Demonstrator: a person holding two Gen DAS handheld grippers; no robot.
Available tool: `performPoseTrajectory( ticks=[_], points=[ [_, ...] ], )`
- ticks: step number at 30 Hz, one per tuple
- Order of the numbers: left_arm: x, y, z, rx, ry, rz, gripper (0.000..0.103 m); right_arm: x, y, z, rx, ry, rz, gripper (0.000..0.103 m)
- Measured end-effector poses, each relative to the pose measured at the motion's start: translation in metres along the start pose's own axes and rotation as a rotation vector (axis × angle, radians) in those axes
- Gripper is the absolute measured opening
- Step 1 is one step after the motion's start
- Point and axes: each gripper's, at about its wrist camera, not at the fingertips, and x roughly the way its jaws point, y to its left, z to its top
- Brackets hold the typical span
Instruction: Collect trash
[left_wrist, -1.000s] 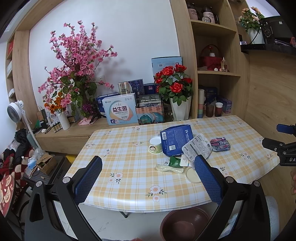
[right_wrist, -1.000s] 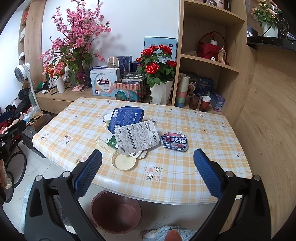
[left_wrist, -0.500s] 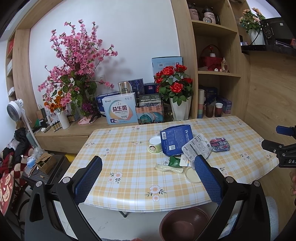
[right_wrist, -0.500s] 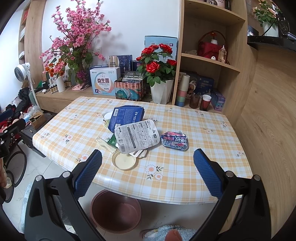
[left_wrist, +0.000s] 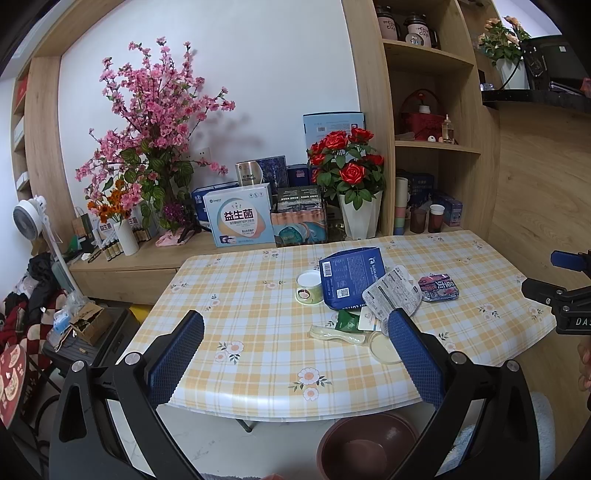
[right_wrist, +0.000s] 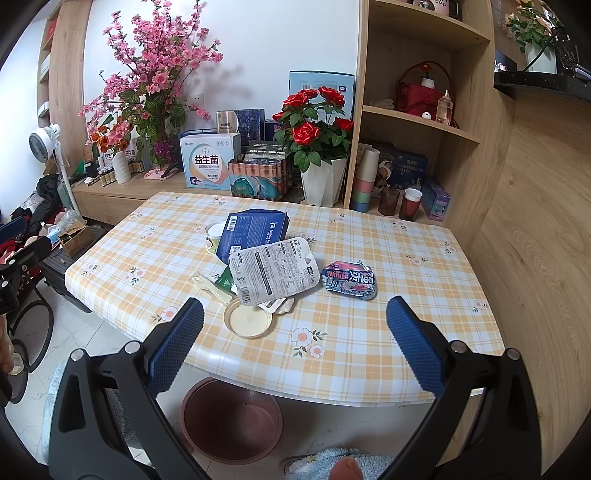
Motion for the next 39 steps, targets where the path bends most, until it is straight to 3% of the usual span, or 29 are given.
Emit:
performPoseTrajectory(
  ticks=[12,16,22,25,27,30,35,39],
  points=[
    [0.000,0.001,0.001,-0.002,-0.001,-0.004,0.098,0.000,0.000,0.000,0.002,0.001,-0.001,0.097],
    [0.003,0.005,-0.007,-0.027,-0.029,-0.067,0.098,0.004,-0.005,-0.007,0.032,-0.020,0.022,0.097],
    [0.039,0.000,-0.026,-0.012,0.029,-0.086,0.098,0.042,-0.024,-0.027,0.101,0.036,0.046,0.098],
    [0.058,0.000,-0.037,-0.010,0.050,-0.082,0.098,0.059,-0.032,-0.035,0.130,0.021,0.054,0.098],
    [0.073,-0.002,-0.044,-0.011,0.076,-0.086,0.098,0.069,-0.034,-0.040,0.125,0.015,0.052,0.098],
    [0.095,-0.001,-0.047,-0.022,0.122,-0.122,0.098,0.094,-0.035,-0.044,0.121,0.083,0.071,0.097],
    [0.134,-0.007,-0.047,-0.061,0.209,-0.161,0.098,0.132,-0.033,-0.049,0.027,0.160,-0.023,0.097],
    [0.169,-0.020,-0.042,-0.083,0.255,-0.213,0.098,0.153,-0.040,-0.050,0.011,0.186,-0.015,0.097]
  ],
)
